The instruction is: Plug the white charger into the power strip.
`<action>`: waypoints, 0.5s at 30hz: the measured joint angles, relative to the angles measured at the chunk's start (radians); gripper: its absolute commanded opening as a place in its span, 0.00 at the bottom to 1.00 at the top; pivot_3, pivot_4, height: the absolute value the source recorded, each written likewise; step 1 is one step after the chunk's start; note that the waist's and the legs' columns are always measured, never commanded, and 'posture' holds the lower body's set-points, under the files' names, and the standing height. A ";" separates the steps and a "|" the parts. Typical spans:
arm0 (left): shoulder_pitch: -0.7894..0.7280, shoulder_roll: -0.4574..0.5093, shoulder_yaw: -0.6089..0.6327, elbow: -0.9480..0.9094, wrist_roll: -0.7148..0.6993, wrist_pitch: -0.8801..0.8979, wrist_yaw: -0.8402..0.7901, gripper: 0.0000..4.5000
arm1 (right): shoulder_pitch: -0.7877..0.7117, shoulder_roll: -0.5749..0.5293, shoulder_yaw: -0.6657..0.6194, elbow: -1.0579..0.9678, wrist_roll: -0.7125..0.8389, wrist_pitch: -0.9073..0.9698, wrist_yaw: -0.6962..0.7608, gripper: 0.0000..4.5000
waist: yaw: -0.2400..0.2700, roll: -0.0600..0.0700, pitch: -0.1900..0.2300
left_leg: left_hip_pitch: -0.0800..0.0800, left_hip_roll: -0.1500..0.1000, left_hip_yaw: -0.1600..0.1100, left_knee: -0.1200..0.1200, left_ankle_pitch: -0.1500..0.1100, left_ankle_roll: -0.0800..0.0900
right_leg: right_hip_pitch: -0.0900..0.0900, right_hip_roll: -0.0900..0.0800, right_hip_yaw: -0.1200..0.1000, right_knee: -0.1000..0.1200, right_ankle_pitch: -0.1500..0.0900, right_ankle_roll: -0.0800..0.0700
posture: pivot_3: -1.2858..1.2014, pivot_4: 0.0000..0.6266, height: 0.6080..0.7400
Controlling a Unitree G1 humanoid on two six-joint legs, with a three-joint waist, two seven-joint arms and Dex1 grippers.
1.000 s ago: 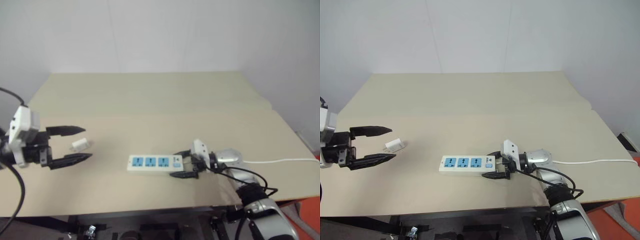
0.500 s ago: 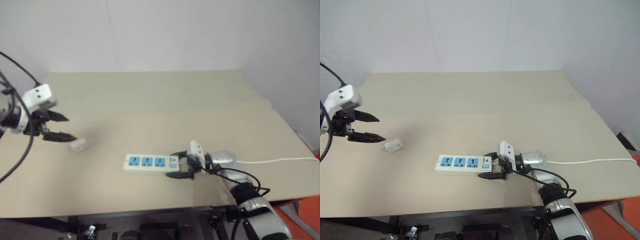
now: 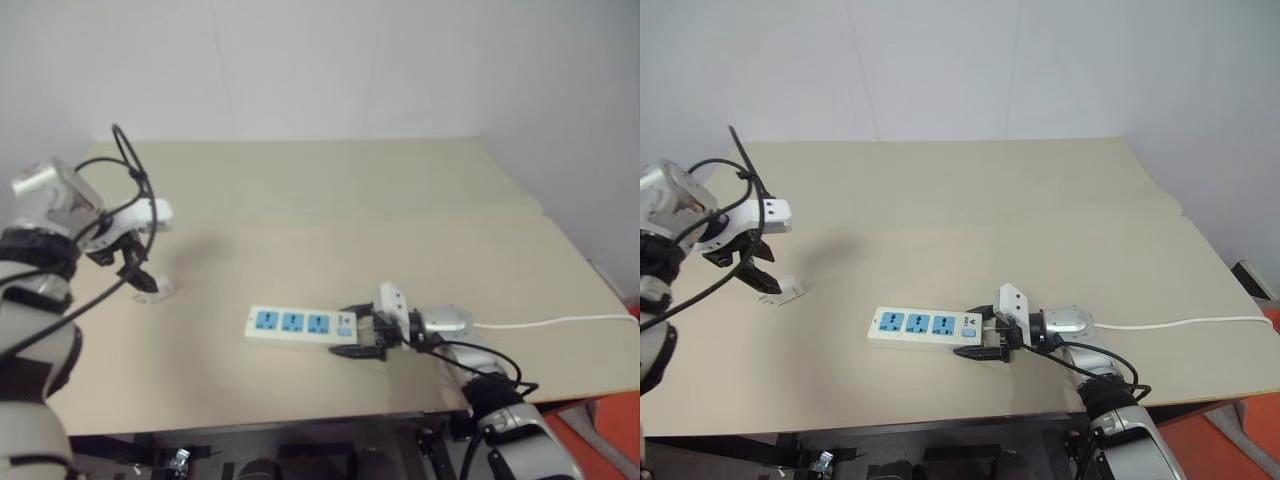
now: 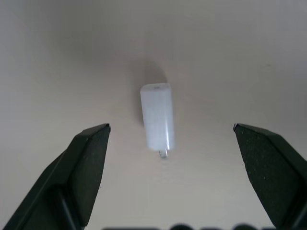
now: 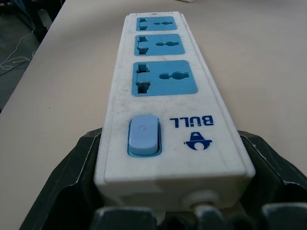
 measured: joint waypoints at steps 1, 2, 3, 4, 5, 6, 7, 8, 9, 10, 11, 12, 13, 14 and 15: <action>-0.005 -0.010 -0.002 0.022 0.017 -0.014 0.006 1.00 | 0.001 0.000 0.000 -0.004 0.001 0.005 -0.003 0.76 | 0.000 0.000 0.000 | 0.000 0.000 0.000 0.000 0.000 0.000 | 0.000 0.000 0.000 0.000 0.000 0.000 | 0.52 0.24 1.00; -0.011 -0.020 -0.003 0.043 0.031 -0.025 0.009 1.00 | 0.002 -0.001 0.000 -0.006 0.002 0.008 -0.007 0.76 | 0.000 -0.001 0.000 | 0.000 0.000 0.000 0.000 0.000 0.000 | 0.000 0.000 0.000 0.000 0.000 0.000 | 0.52 0.24 1.00; -0.019 -0.031 -0.004 0.070 0.050 -0.039 0.014 1.00 | 0.004 -0.003 0.000 -0.010 0.002 0.010 -0.012 0.76 | 0.000 -0.001 0.000 | 0.000 0.000 0.000 0.000 0.000 0.000 | 0.000 0.000 0.000 0.000 0.000 0.000 | 0.52 0.24 1.00; -0.024 -0.038 -0.005 0.089 0.065 -0.050 0.019 1.00 | 0.007 -0.003 0.000 -0.014 0.003 0.010 -0.014 0.76 | 0.000 -0.001 0.001 | 0.000 0.000 0.000 0.000 0.000 0.000 | 0.000 0.000 0.000 0.000 0.000 0.000 | 0.52 0.24 1.00; -0.031 -0.047 -0.005 0.113 0.078 -0.060 0.025 1.00 | 0.010 -0.005 0.000 -0.019 0.004 0.011 -0.018 0.76 | 0.001 -0.001 0.001 | 0.000 0.000 0.000 0.000 0.000 0.000 | 0.000 0.000 0.000 0.000 0.000 0.000 | 0.52 0.24 1.00; -0.036 -0.054 -0.004 0.129 0.091 -0.066 0.031 1.00 | 0.013 -0.006 0.000 -0.025 0.004 0.013 -0.021 0.76 | 0.002 -0.001 0.001 | 0.000 0.000 0.000 0.000 0.000 0.000 | 0.000 0.000 0.000 0.000 0.000 0.000 | 0.52 0.24 1.00; -0.037 -0.058 -0.004 0.142 0.098 -0.071 0.036 1.00 | 0.016 -0.007 0.000 -0.028 0.004 0.014 -0.023 0.76 | 0.002 -0.002 0.001 | 0.000 0.000 0.000 0.000 0.000 0.000 | 0.000 0.000 0.000 0.000 0.000 0.000 | 0.52 0.24 1.00; -0.037 -0.067 -0.002 0.158 0.103 -0.076 0.042 1.00 | 0.022 -0.007 -0.001 -0.036 0.004 0.016 -0.027 0.76 | 0.002 -0.002 0.001 | 0.000 0.000 0.000 0.000 0.000 0.000 | 0.000 0.000 0.000 0.000 0.000 0.000 | 0.52 0.24 1.00; -0.037 -0.077 -0.002 0.172 0.108 -0.077 0.047 1.00 | 0.025 -0.007 -0.001 -0.040 0.006 0.020 -0.032 0.76 | 0.003 -0.002 0.001 | 0.000 0.000 0.000 0.000 0.000 0.000 | 0.000 0.000 0.000 0.000 0.000 0.000 | 0.52 0.24 1.00; -0.037 -0.088 0.000 0.186 0.112 -0.078 0.054 1.00 | 0.031 -0.007 -0.002 -0.047 0.009 0.024 -0.035 0.76 | 0.003 -0.002 0.001 | 0.000 0.000 0.000 0.000 0.000 0.000 | 0.000 0.000 0.000 0.000 0.000 0.000 | 0.52 0.24 1.00; -0.037 -0.095 0.000 0.193 0.114 -0.079 0.058 1.00 | 0.035 -0.007 -0.002 -0.053 0.011 0.028 -0.039 0.76 | 0.003 -0.003 0.002 | 0.000 0.000 0.000 0.001 0.000 0.000 | 0.000 0.000 0.000 0.000 0.000 0.000 | 0.52 0.24 1.00; -0.037 -0.104 0.001 0.197 0.118 -0.079 0.063 1.00 | 0.037 -0.007 -0.002 -0.057 0.012 0.030 -0.042 0.76 | 0.003 -0.003 0.002 | 0.000 0.000 0.000 0.001 0.000 0.000 | 0.000 0.000 0.000 0.001 0.000 0.000 | 0.52 0.24 1.00; -0.037 -0.111 0.003 0.201 0.121 -0.079 0.066 1.00 | 0.038 -0.007 -0.002 -0.059 0.012 0.032 -0.043 0.76 | 0.003 -0.003 0.002 | -0.001 0.000 0.000 0.001 0.000 0.000 | 0.000 0.000 0.000 0.001 0.000 0.000 | 0.52 0.24 1.00; -0.037 -0.119 0.006 0.208 0.123 -0.077 0.075 1.00 | 0.041 -0.007 -0.002 -0.064 0.012 0.034 -0.046 0.76 | 0.003 -0.003 0.002 | 0.000 0.000 0.000 0.001 0.000 0.000 | 0.000 0.000 0.000 0.001 0.000 0.000 | 0.52 0.24 1.00; -0.037 -0.128 0.009 0.215 0.125 -0.075 0.086 1.00 | 0.043 -0.007 -0.002 -0.068 0.013 0.037 -0.050 0.76 | 0.003 -0.004 0.002 | -0.001 0.000 0.000 0.001 0.000 0.000 | 0.000 0.000 0.000 0.001 0.000 0.000 | 0.52 0.24 1.00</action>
